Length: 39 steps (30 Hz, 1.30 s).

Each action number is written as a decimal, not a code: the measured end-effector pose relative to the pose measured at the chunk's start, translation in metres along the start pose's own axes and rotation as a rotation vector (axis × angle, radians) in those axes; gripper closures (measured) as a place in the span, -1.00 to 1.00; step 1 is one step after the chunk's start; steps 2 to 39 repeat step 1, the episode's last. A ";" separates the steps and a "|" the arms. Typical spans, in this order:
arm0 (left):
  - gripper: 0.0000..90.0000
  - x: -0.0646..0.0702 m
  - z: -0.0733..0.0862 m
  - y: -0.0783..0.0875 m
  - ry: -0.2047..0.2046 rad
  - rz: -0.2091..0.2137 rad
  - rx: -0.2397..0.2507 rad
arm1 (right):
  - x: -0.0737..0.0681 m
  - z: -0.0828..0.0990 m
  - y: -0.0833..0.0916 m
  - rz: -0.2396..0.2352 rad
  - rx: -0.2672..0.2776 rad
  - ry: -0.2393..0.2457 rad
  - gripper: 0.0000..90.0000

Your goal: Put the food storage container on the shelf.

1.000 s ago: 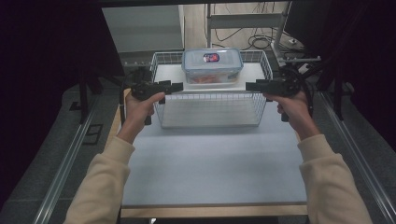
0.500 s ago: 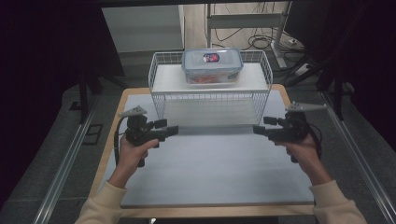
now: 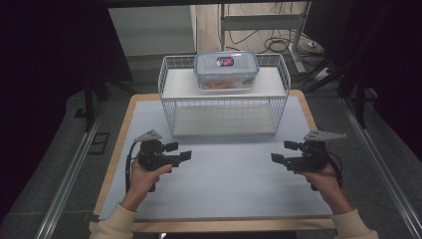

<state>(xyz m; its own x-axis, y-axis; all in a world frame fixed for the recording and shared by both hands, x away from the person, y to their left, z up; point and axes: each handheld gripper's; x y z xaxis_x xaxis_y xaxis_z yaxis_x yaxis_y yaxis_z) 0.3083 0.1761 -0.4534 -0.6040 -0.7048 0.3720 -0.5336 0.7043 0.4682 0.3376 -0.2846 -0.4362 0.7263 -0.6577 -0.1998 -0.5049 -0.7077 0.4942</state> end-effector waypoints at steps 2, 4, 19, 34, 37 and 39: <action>-0.43 -0.001 0.002 -0.002 0.000 -0.004 -0.002 | 0.000 0.004 -0.001 0.010 -0.010 0.007 -0.67; -0.43 -0.001 0.002 -0.002 0.000 -0.004 -0.002 | 0.000 0.004 -0.001 0.010 -0.010 0.007 -0.67; -0.43 -0.001 0.002 -0.002 0.000 -0.004 -0.002 | 0.000 0.004 -0.001 0.010 -0.010 0.007 -0.67; -0.43 -0.001 0.002 -0.002 0.000 -0.004 -0.002 | 0.000 0.004 -0.001 0.010 -0.010 0.007 -0.67; -0.43 -0.001 0.002 -0.002 0.000 -0.004 -0.002 | 0.000 0.004 -0.001 0.010 -0.010 0.007 -0.67; -0.43 -0.001 0.002 -0.002 0.000 -0.004 -0.002 | 0.000 0.004 -0.001 0.010 -0.010 0.007 -0.67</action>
Point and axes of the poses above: each handheld gripper's, and its own axes: y roughly backward along the jaws, z roughly out of its underside, x roughly to its right
